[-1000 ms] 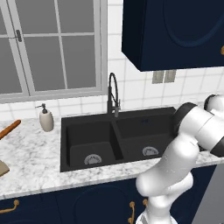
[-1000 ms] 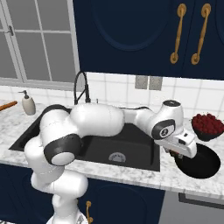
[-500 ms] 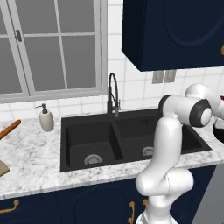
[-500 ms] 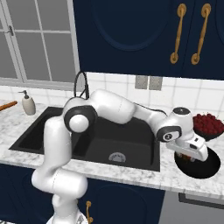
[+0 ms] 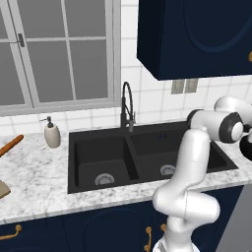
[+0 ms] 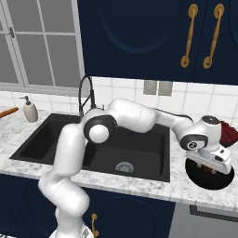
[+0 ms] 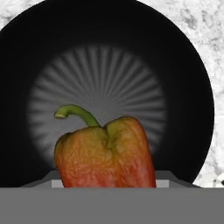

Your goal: Pick the bell pepper from the sink and place it in the bowl. Then pick the bowl and place it in the microwave. Then close the microwave door and press the start button.

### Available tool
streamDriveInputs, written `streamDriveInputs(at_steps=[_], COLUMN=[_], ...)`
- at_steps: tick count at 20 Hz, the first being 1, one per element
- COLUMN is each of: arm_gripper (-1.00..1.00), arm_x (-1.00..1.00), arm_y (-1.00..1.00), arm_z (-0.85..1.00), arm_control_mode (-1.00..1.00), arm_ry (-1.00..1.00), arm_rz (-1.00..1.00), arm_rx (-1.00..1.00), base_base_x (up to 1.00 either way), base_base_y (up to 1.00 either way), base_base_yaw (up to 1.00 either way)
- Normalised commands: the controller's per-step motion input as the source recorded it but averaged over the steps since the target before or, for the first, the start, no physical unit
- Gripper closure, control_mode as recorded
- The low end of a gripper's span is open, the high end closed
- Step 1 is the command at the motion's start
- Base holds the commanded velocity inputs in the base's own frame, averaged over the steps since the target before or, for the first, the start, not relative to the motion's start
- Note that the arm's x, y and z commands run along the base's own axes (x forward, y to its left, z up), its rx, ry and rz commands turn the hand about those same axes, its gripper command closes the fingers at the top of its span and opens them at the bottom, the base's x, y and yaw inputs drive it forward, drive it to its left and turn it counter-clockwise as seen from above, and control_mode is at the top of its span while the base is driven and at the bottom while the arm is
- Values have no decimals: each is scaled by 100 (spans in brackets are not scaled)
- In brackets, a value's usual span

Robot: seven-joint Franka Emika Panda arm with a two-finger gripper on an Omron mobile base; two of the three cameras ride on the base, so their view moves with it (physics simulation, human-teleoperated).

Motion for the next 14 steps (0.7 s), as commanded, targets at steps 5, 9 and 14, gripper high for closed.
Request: streamDriveInputs(at_steps=[5,9,14], arm_gripper=[-100,-100,-100], arm_x=[31,2,0], arm_y=[0,42,100], arm_z=[-10,13,5], arm_control_mode=[-100,-100,-100], arm_ry=[0,0,1], arm_rz=[0,5,22], arm_rx=[0,-2,-14], base_base_x=[0,0,0], base_base_y=[0,0,0], base_base_yaw=[0,0,0])
